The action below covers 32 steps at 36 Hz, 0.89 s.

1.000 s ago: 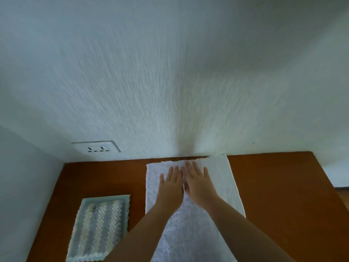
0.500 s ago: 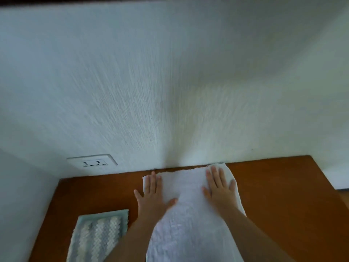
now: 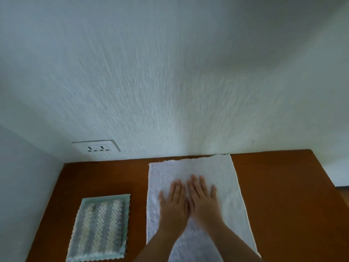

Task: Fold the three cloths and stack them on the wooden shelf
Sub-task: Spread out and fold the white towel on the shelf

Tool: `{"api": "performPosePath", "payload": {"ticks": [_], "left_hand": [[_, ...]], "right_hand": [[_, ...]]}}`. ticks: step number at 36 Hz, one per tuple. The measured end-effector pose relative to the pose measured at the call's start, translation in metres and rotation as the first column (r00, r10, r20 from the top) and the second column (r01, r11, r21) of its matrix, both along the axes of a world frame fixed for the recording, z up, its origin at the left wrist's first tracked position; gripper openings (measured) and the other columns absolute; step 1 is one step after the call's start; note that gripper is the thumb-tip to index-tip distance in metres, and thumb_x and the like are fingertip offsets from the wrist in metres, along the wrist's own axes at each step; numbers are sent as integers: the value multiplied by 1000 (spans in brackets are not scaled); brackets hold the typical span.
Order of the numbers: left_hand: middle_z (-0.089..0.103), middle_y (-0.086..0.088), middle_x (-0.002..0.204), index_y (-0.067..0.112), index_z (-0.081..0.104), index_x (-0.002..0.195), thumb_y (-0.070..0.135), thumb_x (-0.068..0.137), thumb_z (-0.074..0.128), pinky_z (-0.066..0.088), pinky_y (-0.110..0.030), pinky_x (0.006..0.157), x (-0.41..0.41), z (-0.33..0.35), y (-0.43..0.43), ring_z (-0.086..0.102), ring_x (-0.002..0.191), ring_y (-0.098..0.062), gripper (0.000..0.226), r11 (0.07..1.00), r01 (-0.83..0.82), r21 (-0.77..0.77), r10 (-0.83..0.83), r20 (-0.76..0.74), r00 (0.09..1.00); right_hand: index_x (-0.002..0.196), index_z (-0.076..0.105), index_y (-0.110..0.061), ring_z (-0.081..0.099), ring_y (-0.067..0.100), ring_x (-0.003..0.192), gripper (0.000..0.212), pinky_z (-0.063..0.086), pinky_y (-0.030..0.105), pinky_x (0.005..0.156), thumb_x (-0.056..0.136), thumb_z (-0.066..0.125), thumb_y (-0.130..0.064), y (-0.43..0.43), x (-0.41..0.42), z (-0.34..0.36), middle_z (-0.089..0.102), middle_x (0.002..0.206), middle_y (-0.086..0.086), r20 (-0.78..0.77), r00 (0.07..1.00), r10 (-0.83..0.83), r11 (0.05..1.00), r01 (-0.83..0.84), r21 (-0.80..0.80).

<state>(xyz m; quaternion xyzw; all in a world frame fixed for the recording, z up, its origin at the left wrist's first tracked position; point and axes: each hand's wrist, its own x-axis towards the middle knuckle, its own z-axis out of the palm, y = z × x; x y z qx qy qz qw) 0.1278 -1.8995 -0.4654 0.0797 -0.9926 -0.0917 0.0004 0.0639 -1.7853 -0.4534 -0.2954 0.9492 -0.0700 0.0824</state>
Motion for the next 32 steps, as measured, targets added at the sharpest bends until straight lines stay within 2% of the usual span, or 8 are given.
{"api": "performPosePath", "payload": {"ticks": [6,14,16,18,22,26,29,32], "left_hand": [[3,-4,157,11,22,145,42,99,5,0,-44,111,12,-1,-24,4,144,-20,58,997,-73,-31,74,9,997],[38,-13,146,6,30,141,42,99,6,31,-54,98,22,4,-41,-5,145,-21,60,981,-192,-20,193,55,980],[42,-17,143,4,32,138,41,99,3,36,-56,96,24,7,-37,7,144,-27,61,974,-226,13,224,64,972],[44,-19,140,3,32,137,40,99,2,40,-57,94,27,13,-30,32,136,-34,60,972,-232,35,230,51,972],[31,-14,149,7,21,144,37,100,2,28,-53,106,39,15,-4,15,142,-27,57,991,-111,73,112,-10,994],[16,-8,156,9,19,145,36,101,4,3,-42,113,54,8,24,5,143,-22,54,994,-37,104,37,3,999],[34,-12,148,8,21,144,38,101,7,4,-43,112,65,5,38,9,141,-24,54,994,-17,107,15,19,1000],[19,-8,156,11,4,150,40,101,9,5,-46,112,74,-2,38,7,144,-22,57,994,-23,103,25,-12,1000]], "right_hand": [[143,27,-16,6,23,141,57,31,52,104,99,3,-42,28,-12,1,32,150,6,-14,991,-131,991,131,23],[148,5,-15,-4,26,144,74,12,50,110,89,-16,-55,76,-17,2,4,155,4,2,980,-201,978,200,58],[146,-5,-16,-12,24,142,84,-3,48,111,79,-29,-60,77,-15,5,-10,155,2,77,976,-201,979,199,39],[148,9,-11,1,28,143,77,11,54,108,90,-18,-54,73,-10,11,10,155,9,42,974,-222,975,220,31],[146,20,-9,-4,24,144,61,26,55,99,99,0,-42,61,14,11,30,149,10,-15,982,-189,981,189,-40],[149,-3,-15,3,25,143,59,10,52,115,99,12,-42,48,43,4,5,158,7,-74,996,-55,994,48,-94],[149,-2,-15,6,26,142,64,-1,47,112,96,22,-42,46,62,-8,-6,157,5,-57,998,0,996,-5,-86],[150,2,-16,8,25,143,56,0,47,112,100,7,-42,51,69,-13,4,157,5,-25,1000,5,998,-7,-69]]}}
